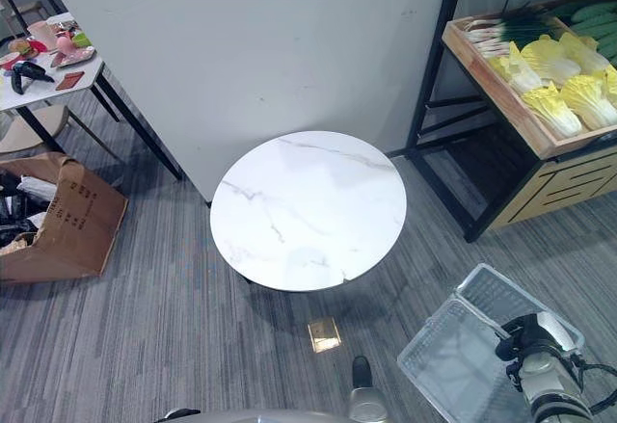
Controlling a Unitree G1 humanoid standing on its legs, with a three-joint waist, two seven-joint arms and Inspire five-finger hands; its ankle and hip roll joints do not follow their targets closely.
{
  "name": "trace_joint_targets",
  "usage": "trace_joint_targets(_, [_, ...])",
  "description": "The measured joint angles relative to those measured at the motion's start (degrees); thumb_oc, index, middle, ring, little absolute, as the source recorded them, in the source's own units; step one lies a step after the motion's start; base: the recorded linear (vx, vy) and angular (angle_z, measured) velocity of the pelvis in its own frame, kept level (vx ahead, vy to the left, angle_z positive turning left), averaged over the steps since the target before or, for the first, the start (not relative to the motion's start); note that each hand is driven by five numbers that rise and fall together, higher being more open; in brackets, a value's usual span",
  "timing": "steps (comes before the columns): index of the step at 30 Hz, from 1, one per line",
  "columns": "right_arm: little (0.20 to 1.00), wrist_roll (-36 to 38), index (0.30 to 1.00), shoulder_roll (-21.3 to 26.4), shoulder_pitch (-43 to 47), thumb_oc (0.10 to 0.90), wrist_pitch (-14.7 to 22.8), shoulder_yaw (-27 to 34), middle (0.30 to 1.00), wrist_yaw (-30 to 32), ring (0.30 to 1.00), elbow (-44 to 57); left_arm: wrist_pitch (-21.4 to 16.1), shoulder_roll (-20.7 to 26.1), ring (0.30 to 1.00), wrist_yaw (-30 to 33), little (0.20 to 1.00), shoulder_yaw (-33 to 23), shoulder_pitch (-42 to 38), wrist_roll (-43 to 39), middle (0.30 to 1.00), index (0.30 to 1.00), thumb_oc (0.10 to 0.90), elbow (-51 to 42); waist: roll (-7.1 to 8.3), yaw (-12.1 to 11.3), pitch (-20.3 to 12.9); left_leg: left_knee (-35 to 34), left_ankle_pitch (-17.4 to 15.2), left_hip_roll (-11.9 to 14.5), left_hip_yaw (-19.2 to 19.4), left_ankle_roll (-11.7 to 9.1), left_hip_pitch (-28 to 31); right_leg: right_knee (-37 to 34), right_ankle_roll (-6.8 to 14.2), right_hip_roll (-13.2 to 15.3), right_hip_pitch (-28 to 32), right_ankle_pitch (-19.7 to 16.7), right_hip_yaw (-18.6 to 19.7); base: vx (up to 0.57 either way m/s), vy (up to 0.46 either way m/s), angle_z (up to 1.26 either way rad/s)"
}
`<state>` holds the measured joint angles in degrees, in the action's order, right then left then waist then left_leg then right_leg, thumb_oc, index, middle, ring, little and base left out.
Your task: Get the vegetables into the basket
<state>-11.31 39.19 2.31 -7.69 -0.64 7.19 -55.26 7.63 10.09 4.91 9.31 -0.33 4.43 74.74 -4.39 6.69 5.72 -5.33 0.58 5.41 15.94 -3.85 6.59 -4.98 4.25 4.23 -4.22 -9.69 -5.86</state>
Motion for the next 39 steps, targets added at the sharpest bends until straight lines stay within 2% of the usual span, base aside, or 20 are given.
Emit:
trace_joint_targets(5, [0.300, 0.5, 0.300, 0.0, 0.0, 0.400, 1.0, -0.2, 0.300, -0.2, 0.300, 0.0, -0.1, 0.1, 1.000, 0.0, 1.000, 0.0, -0.2, 0.0, 1.000, 1.000, 0.900, 0.0, 0.18, -0.4, 0.1, 0.0, 0.0, -0.2, -0.4, 0.0, 0.0, 0.0, 0.1, 0.2, 0.1, 0.0, -0.3, -0.03, 0.046, 0.04])
trace_joint_targets(11, [0.300, 0.5, 0.300, -0.6, 0.0, 0.400, 1.2, -2.7, 0.300, -1.4, 0.300, -0.1, -0.4, 0.7, 1.000, 0.1, 1.000, -0.5, -1.1, -0.1, 1.000, 1.000, 0.900, 0.5, 1.33, -1.2, 0.3, 0.0, -0.2, -1.2, -0.5, 0.3, 0.0, 0.0, 0.5, 0.8, 0.1, -0.1, -0.2, -0.04, 0.083, 0.01])
trace_joint_targets(18, [0.300, 0.5, 0.300, -1.4, 1.6, 0.400, 1.3, -6.0, 0.300, -2.6, 0.300, 0.1, -0.4, 3.5, 1.000, 0.2, 1.000, -0.5, -2.2, 0.0, 1.000, 1.000, 0.900, 1.3, 5.40, -1.1, 0.8, 0.0, -0.2, -2.7, 1.3, 0.8, -0.3, 0.0, 1.7, 2.0, -1.0, -1.0, 1.8, -0.05, 0.101, -0.12])
trace_joint_targets(20, [0.300, 0.5, 0.300, -1.7, 2.3, 0.400, 1.5, -6.4, 0.300, -2.6, 0.300, 1.5, -0.3, 4.6, 1.000, 0.2, 1.000, -0.5, -3.1, 0.0, 1.000, 1.000, 0.900, 1.7, 7.31, -0.8, 1.5, 0.1, -0.4, -3.5, 2.4, 1.5, -0.3, 0.1, 1.9, 2.6, -1.8, -2.2, 2.8, -0.05, 0.075, -0.25])
trace_joint_targets(23, [0.300, 0.5, 0.300, -2.9, 2.6, 0.400, 1.6, -6.4, 0.300, -2.6, 0.300, 2.4, -0.3, 6.0, 1.000, 0.2, 1.000, -0.4, -3.5, 0.0, 1.000, 1.000, 0.900, 1.7, 9.00, -0.2, 1.9, 0.0, -0.5, -4.3, 3.5, 2.1, -0.3, 0.1, 2.6, 3.4, -2.2, -2.8, 4.0, -0.05, 0.036, -0.19])
trace_joint_targets(24, [0.300, 0.5, 0.300, -3.9, 2.8, 0.400, 1.6, -6.5, 0.300, -2.6, 0.300, 2.5, -0.2, 6.7, 1.000, 0.2, 1.000, -0.4, -3.5, 0.0, 1.000, 1.000, 0.900, 1.7, 10.29, 0.1, 2.1, 0.0, -0.6, -4.6, 4.0, 2.3, -0.4, 0.1, 3.0, 3.6, -2.6, -3.2, 4.4, -0.08, -0.031, -0.24])
trace_joint_targets(25, [0.300, 0.5, 0.300, -4.7, 3.3, 0.400, 1.6, -6.6, 0.300, -2.5, 0.300, 2.6, -0.2, 7.1, 1.000, 0.2, 1.000, -0.5, -3.7, -0.1, 1.000, 1.000, 0.900, 1.7, 10.76, 0.2, 2.3, 0.7, -0.7, -5.1, 4.8, 2.3, -0.5, 0.3, 3.3, 3.3, -3.5, -5.3, 4.4, -0.09, -0.034, -0.46])
trace_joint_targets(27, [0.300, 0.5, 0.300, -6.2, 5.7, 0.400, 1.6, -7.9, 0.300, -2.6, 0.300, 2.7, -0.1, 7.2, 1.000, 0.3, 1.000, -0.6, -4.1, -0.1, 1.000, 1.000, 0.900, 1.5, 10.49, -0.1, 2.4, 1.2, -0.5, -3.6, 7.5, 2.6, -1.7, 0.0, 6.3, 1.8, -6.1, -10.5, 4.3, -0.07, -0.025, -0.61])
trace_joint_targets(28, [0.300, 0.5, 0.300, -6.8, 6.4, 0.400, 1.7, -8.9, 0.300, -2.7, 0.300, 3.2, 0.1, 7.3, 1.000, 0.5, 1.000, -0.6, -4.5, 0.0, 1.000, 1.000, 0.900, 1.6, 10.44, 0.3, 2.8, 1.1, -0.3, -2.7, 8.2, 3.1, -1.8, 0.0, 5.2, 1.9, -6.5, -12.1, 3.8, -0.13, -0.018, -0.28])
trace_joint_targets(29, [0.300, 0.5, 0.300, -7.6, 6.1, 0.400, 1.5, -9.0, 0.300, -2.9, 0.300, 2.2, -0.2, 7.0, 1.000, 1.2, 1.000, -0.5, -5.6, -0.2, 1.000, 1.000, 0.900, 1.3, 9.45, -0.2, 3.2, 0.3, 0.9, -0.7, 8.9, 3.7, -1.6, 4.7, 6.0, 2.2, -6.8, -6.9, -2.2, -0.14, -0.008, -0.23])
trace_joint_targets(30, [0.300, 0.5, 0.300, -7.8, 6.2, 0.400, 1.5, -9.0, 0.300, -3.0, 0.300, 2.2, -0.7, 6.8, 1.000, 1.3, 1.000, -0.5, -5.9, -0.3, 1.000, 1.000, 0.900, 0.3, 8.31, -1.8, 3.8, 0.4, 1.1, 1.0, 10.0, 3.5, -1.3, 9.2, 5.8, 2.8, -6.8, -4.1, -5.0, -0.14, -0.011, -0.31])
trace_joint_targets(31, [0.300, 0.5, 0.300, -7.8, 6.2, 0.400, 1.5, -9.0, 0.300, -3.0, 0.300, 2.2, -0.9, 6.7, 1.000, 1.3, 1.000, -0.4, -6.3, -0.3, 1.000, 1.000, 0.900, 0.1, 7.84, -2.9, 3.9, 0.6, 1.2, 2.0, 10.7, 3.4, -1.2, 11.5, 6.1, 3.5, -6.6, -3.2, -6.6, -0.14, -0.033, -0.68])
trace_joint_targets(32, [0.300, 0.5, 0.300, -7.9, 6.9, 0.400, 1.5, -9.3, 0.300, -3.0, 0.300, 2.4, -0.7, 6.7, 1.000, 1.2, 1.000, -0.3, -6.7, -0.6, 1.000, 1.000, 0.900, -0.1, 7.15, -4.8, 4.2, 1.6, 1.2, 3.5, 12.3, 3.4, -1.0, 15.4, 6.5, 7.2, -4.9, -1.1, -11.3, -0.09, -0.032, -0.55])
trace_joint_targets(33, [0.300, 0.4, 0.300, -8.0, 7.2, 0.400, 1.5, -9.4, 0.300, -3.0, 0.300, 2.6, -0.6, 6.8, 1.000, 1.2, 1.000, -0.4, -6.6, -0.6, 1.000, 1.000, 0.900, -0.3, 7.20, -5.1, 4.1, 1.7, 1.2, 3.7, 12.3, 3.3, -1.0, 15.5, 6.7, 8.0, -4.1, -0.9, -11.9, -0.02, -0.075, -0.79])
trace_joint_targets(34, [0.300, 0.4, 0.300, -8.0, 8.4, 0.400, 1.6, -10.9, 0.300, -3.1, 0.300, 3.0, -0.4, 7.2, 1.000, 1.3, 1.000, -0.8, -5.6, -1.2, 1.000, 1.000, 0.900, -0.4, 7.82, -6.8, 3.6, 1.9, 1.3, 3.8, 14.8, 3.2, -0.1, 16.3, 6.4, 12.9, -1.1, 1.3, -16.9, 0.04, -0.050, -0.77])
trace_joint_targets(35, [0.300, 0.4, 0.300, -8.1, 8.7, 0.400, 1.9, -11.4, 0.300, -3.3, 0.300, 3.9, -0.3, 7.5, 1.000, 1.3, 1.000, -1.0, -5.1, -1.2, 1.000, 1.000, 0.900, -0.8, 8.29, -7.7, 3.4, 1.9, 1.3, 3.3, 15.3, 2.4, 0.4, 14.1, 6.2, 14.1, 1.0, -0.4, -17.4, 0.03, -0.093, -0.73])
trace_joint_targets(36, [0.300, 0.4, 0.300, -8.4, 8.9, 0.400, 2.2, -12.0, 0.300, -3.4, 0.300, 4.4, -0.1, 8.1, 1.000, 1.3, 1.000, -1.2, -4.4, -1.2, 1.000, 1.000, 0.900, -0.4, 8.96, -7.5, 3.2, 1.7, 1.7, 3.5, 15.4, 1.6, 0.9, 12.3, 6.5, 14.4, 3.6, -1.1, -17.0, -0.02, -0.091, -0.64])
trace_joint_targets(37, [0.300, 0.2, 0.300, -8.7, 9.8, 0.400, 2.2, -13.2, 0.300, -3.6, 0.300, 4.5, 0.3, 8.2, 1.000, 1.3, 1.000, -2.8, -3.5, -1.2, 1.000, 1.000, 0.900, -0.4, 9.25, -8.2, 2.8, 2.0, 2.2, 3.8, 16.0, 0.3, 1.6, 8.5, 5.0, 12.7, 4.8, 1.4, -17.7, -0.02, -0.168, -0.72])
trace_joint_targets(39, [0.300, -0.1, 0.300, -8.6, 10.7, 0.400, 2.1, -13.8, 0.300, -3.7, 0.300, 4.6, 0.5, 7.6, 1.000, 1.3, 1.000, -5.1, -2.3, -1.4, 1.000, 1.000, 0.900, 0.1, 9.38, -8.9, 2.5, 4.6, 1.5, 5.4, 16.1, 0.1, -0.2, 4.9, 3.8, 11.1, 5.2, 2.2, -17.4, 0.04, -0.161, -0.69])
